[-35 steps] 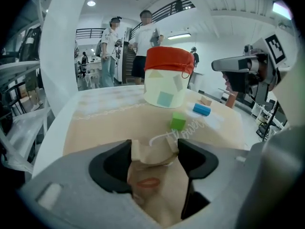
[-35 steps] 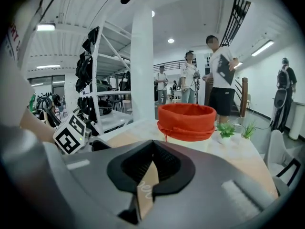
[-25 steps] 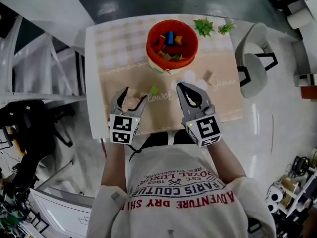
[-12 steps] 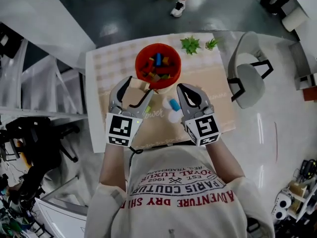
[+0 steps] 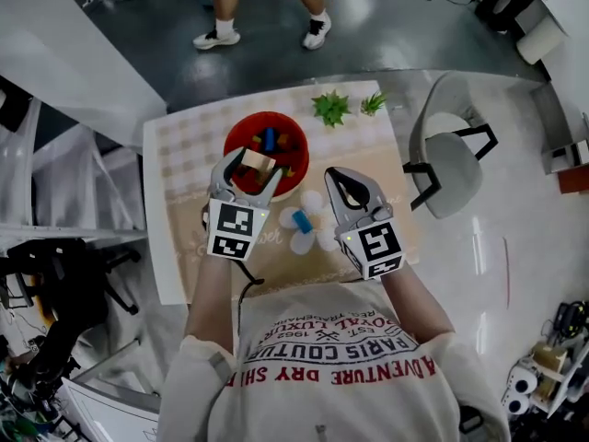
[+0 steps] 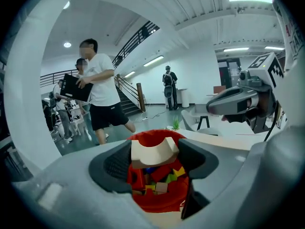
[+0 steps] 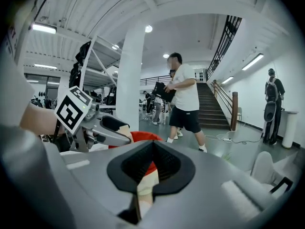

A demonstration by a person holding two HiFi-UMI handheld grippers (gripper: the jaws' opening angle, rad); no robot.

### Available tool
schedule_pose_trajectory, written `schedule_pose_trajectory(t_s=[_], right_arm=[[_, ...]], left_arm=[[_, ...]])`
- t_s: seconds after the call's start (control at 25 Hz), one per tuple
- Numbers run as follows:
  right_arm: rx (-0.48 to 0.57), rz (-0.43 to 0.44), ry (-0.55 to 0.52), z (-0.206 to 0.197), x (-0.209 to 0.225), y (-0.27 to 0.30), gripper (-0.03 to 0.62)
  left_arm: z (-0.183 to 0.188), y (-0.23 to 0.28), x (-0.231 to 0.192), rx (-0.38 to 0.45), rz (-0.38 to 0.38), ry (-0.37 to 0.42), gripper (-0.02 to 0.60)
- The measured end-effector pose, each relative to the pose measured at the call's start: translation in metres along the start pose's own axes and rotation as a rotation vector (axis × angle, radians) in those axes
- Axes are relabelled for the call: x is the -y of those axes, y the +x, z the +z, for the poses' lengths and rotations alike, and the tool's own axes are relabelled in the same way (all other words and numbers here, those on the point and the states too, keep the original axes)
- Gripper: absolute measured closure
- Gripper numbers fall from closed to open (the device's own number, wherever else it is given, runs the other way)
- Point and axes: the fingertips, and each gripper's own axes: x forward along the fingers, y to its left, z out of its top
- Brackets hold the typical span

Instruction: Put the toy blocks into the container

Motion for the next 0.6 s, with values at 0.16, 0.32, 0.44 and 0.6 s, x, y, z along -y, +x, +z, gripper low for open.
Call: schedule_pose_trajectory(t_s=[0.16,0.32,0.44,0.6], right_arm=[[-0.02,0.026,0.002,-0.009,0.01,0.004,0.592],[-0.027,0.062,0.002,-0.012,0.01,0.009,0.592],[-0.024,0.087,0.002,-0.013,0.006,0.013,0.592],[-0.018,0.122,0.001,-0.014,-0.007,0.016,0.592]], left_arm=[[-0.021,0.014,0.001,-0.081,0.032,-0.023,0.267],[-0.021,0.013,0.0,-0.077,0.062,-0.064,0.199],[-0.016,0.003,-0.006,-0.035,0.095,-0.087,0.182],[-0.02,-0.019,-0.01,0.004,0.135,-0.108,0.179]])
